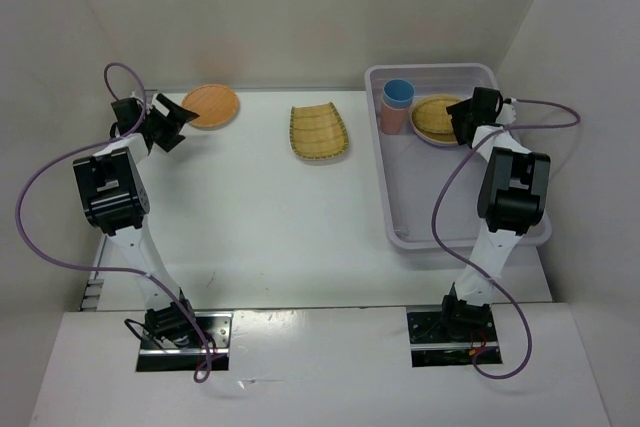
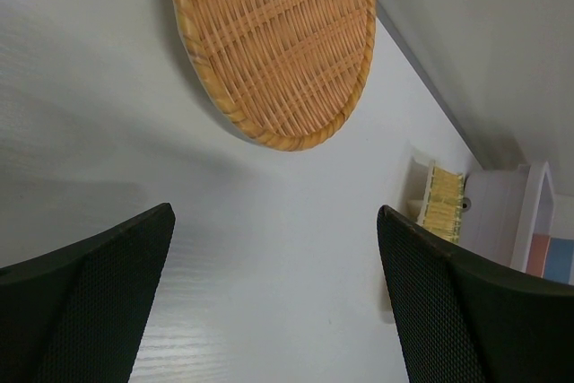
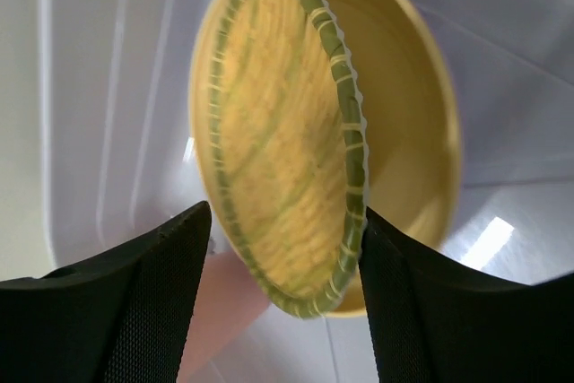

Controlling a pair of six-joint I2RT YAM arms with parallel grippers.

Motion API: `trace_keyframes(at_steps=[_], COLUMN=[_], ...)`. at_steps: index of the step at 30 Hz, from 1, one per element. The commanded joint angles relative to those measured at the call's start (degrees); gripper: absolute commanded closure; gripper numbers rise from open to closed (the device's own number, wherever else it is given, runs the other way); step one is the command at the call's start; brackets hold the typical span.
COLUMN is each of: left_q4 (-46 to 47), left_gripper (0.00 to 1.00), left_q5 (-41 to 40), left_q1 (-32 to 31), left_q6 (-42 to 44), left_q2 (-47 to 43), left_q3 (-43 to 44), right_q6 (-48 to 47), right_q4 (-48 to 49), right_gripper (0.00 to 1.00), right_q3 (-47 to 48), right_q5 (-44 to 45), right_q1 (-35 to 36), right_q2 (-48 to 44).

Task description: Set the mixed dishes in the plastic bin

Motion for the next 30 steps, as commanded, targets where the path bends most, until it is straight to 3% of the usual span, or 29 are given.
trace_keyframes(at_steps=[1, 5, 16, 23, 30], left_q4=[0.3, -0.4, -1.0, 4.7, 12.5], left_gripper=[0.00, 0.00, 0.00, 0.01, 0.04], left_q5=[0.1, -0.5, 0.8, -8.2, -17.0], left_q1=[0.0, 0.0, 0.0, -1.8, -6.7], left_q6=[1.9, 2.5, 2.5, -3.4, -12.1], left_q2=[0.6, 1.7, 4.8, 5.9, 7.8], left_q3=[2.5, 4.5, 8.3, 4.7, 0.6], right_q6=[-1.1, -2.9, -4.6, -6.1, -6.8], right_q4=[-4.2, -11.6, -11.2, -10.0, -8.3], right_gripper=[0.30, 0.27, 0.25, 0.25, 0.25], right_q3=[2.2, 1.3, -12.4, -15.2, -16.8], right_q5=[0.6, 1.2, 3.3, 0.8, 0.2], right_q1=[0.3, 0.3, 0.3, 1.5, 2.7], right_q2=[-3.5, -7.2, -29.7, -40.4, -42.8])
